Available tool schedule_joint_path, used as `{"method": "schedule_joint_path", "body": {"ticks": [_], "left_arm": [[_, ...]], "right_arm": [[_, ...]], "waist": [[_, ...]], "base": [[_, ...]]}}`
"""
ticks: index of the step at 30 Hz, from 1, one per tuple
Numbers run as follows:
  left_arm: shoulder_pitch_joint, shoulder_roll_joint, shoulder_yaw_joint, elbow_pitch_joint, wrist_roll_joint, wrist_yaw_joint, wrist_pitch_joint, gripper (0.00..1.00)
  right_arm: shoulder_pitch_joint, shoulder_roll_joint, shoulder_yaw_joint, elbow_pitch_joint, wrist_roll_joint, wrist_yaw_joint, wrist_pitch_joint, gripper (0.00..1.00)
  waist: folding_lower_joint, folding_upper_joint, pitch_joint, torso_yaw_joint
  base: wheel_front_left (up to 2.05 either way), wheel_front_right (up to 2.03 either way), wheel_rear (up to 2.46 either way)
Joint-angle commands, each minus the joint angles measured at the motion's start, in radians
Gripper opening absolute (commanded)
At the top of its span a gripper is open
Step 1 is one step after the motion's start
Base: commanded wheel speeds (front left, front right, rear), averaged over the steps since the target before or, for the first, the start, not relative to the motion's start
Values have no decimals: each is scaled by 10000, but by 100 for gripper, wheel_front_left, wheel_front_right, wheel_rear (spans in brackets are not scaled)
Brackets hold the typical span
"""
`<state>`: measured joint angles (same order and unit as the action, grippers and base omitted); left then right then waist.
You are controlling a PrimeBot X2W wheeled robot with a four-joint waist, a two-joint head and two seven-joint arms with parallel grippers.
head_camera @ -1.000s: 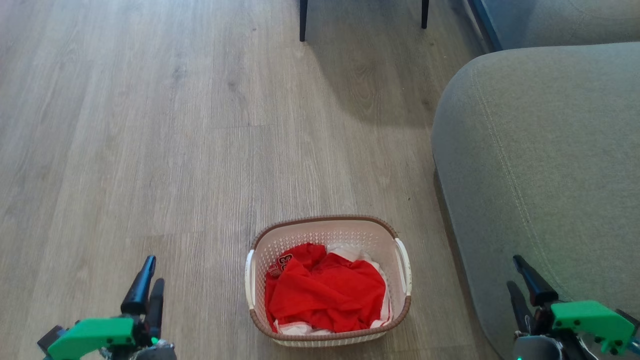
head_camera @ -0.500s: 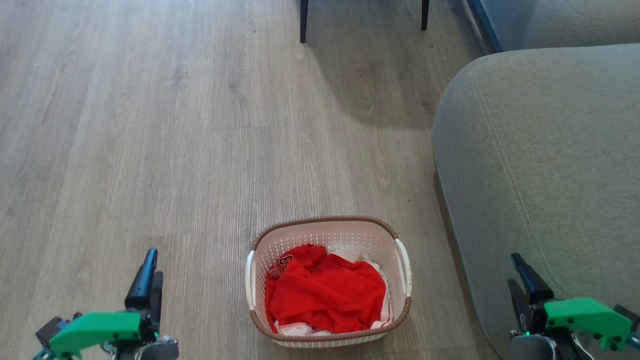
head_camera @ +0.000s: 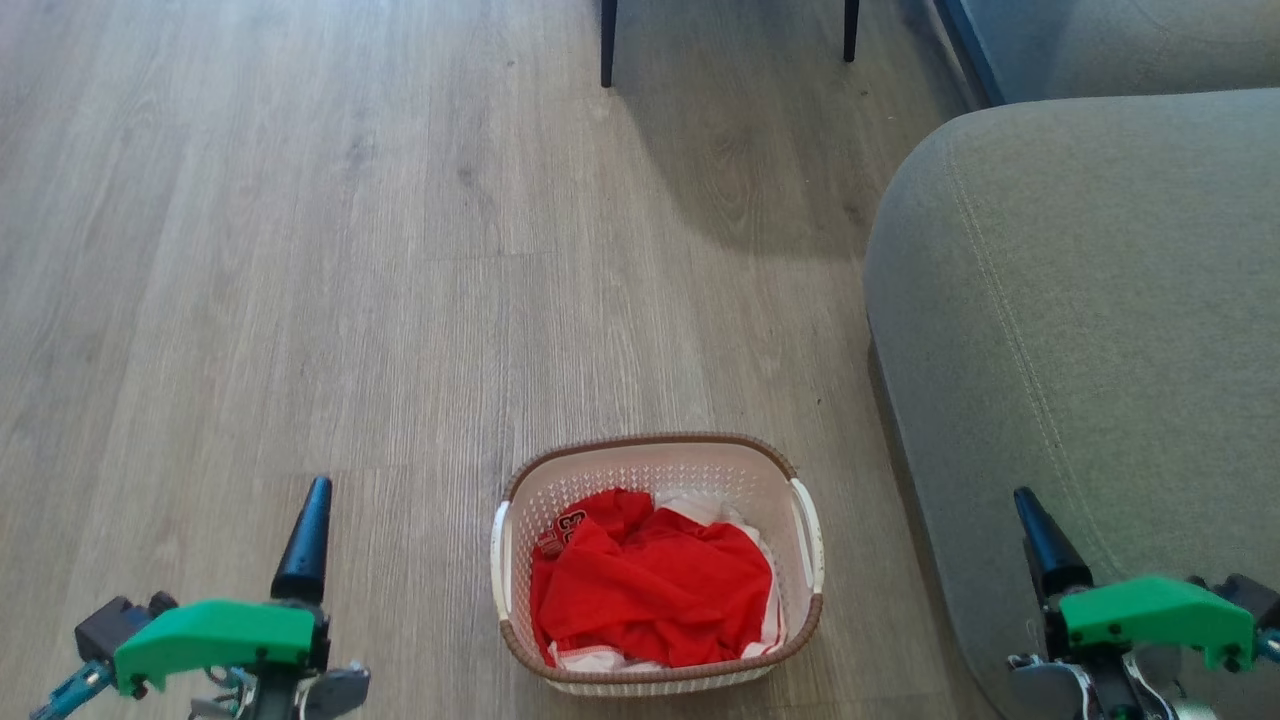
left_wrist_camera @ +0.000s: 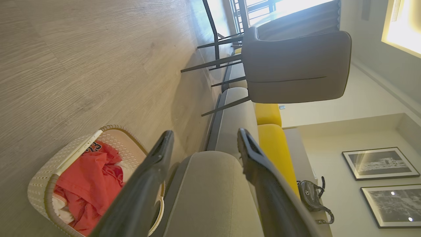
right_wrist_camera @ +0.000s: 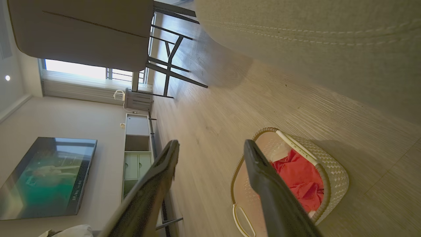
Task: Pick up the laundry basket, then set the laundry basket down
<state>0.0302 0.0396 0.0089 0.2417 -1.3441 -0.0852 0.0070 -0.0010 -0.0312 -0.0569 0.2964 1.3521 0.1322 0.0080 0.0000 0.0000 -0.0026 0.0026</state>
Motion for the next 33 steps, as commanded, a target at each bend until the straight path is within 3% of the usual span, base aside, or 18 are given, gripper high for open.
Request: {"method": "schedule_joint_path", "body": {"ticks": [1,10,33], "left_arm": [[-499,65,24,-478,359,83,-121,100],[-471,69,-206,-802,1680,345,-356,100],[-163,170,-747,-1216,6310,1042,-1059,100]], "right_arm": [[-498,-83,149,-473,-426,-5,-130,100],[-462,-93,401,-798,-1868,-6,-365,100],[-331,-122,1143,-1079,-5354,-8,-1069,100]], "waist": [[0,0,2,2],[0,0,-21,11],[0,0,-103,32]], "base": [[0,0,0],[0,0,0],[0,0,0]]}}
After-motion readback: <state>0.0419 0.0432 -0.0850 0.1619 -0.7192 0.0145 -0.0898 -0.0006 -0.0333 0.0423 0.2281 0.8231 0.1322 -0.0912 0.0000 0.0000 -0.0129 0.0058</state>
